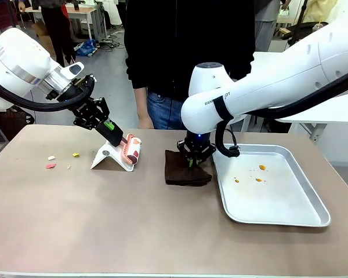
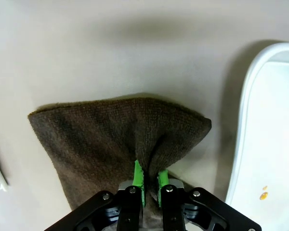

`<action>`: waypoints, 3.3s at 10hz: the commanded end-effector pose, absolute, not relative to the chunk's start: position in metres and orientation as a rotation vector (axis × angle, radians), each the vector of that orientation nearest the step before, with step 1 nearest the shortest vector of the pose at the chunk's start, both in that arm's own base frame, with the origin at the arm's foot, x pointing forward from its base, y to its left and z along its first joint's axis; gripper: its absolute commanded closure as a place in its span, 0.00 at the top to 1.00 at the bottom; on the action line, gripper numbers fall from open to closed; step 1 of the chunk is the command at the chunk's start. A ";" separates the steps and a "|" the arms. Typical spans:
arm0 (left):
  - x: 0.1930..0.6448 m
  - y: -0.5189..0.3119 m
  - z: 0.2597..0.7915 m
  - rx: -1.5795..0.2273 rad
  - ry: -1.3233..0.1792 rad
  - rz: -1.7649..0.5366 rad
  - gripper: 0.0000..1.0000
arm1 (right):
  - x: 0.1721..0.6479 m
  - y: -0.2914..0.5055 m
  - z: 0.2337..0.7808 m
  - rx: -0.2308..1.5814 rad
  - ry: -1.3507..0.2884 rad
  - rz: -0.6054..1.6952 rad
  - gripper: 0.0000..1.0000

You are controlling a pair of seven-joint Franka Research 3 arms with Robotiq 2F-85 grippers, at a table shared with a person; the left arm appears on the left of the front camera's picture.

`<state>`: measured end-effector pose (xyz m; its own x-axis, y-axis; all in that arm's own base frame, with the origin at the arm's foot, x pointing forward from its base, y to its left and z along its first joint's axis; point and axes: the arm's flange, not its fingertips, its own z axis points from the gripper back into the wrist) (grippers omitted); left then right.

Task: Clean the surface of the table.
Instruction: Hold the Lint Roller with your left hand and the towel with your right hand, then if a person points to the right, clean the right side of the table with your right hand, and if they point to the left, clean the left side with your left hand.

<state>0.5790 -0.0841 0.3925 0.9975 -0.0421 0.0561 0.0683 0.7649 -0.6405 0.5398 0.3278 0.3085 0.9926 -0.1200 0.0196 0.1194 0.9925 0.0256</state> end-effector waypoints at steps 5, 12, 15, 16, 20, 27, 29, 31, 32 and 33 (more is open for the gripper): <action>0.535 -0.081 0.442 -0.864 -0.138 -0.100 0.00 | 0.535 0.245 0.352 0.566 0.074 -0.122 0.00; 0.436 0.020 0.496 -1.136 -0.233 -0.166 0.15 | 0.472 0.093 0.375 1.512 0.261 0.210 0.00; 0.371 0.144 0.492 -1.295 -0.233 -0.226 0.15 | 0.456 -0.006 0.392 1.662 0.246 -0.030 0.00; 0.349 0.181 0.485 -1.317 -0.210 -0.259 0.15 | 0.444 -0.041 0.395 1.688 0.180 -0.100 0.00; 0.311 0.282 0.441 -1.507 -0.316 0.070 0.15 | 0.403 -0.145 0.367 1.665 -0.038 -0.320 0.00; 0.303 0.292 0.415 -1.506 -0.333 0.140 0.15 | 0.397 -0.173 0.352 1.669 -0.058 -0.356 0.00; 0.303 0.292 0.415 -1.506 -0.333 0.140 0.15 | 0.397 -0.173 0.352 1.669 -0.058 -0.356 0.00; 0.303 0.292 0.415 -1.506 -0.333 0.140 0.15 | 0.397 -0.173 0.352 1.669 -0.058 -0.356 0.00; 0.303 0.292 0.415 -1.506 -0.333 0.140 0.15 | 0.397 -0.173 0.352 1.669 -0.058 -0.356 0.00; 0.303 0.292 0.415 -1.506 -0.333 0.140 0.15 | 0.397 -0.173 0.352 1.669 -0.058 -0.356 0.00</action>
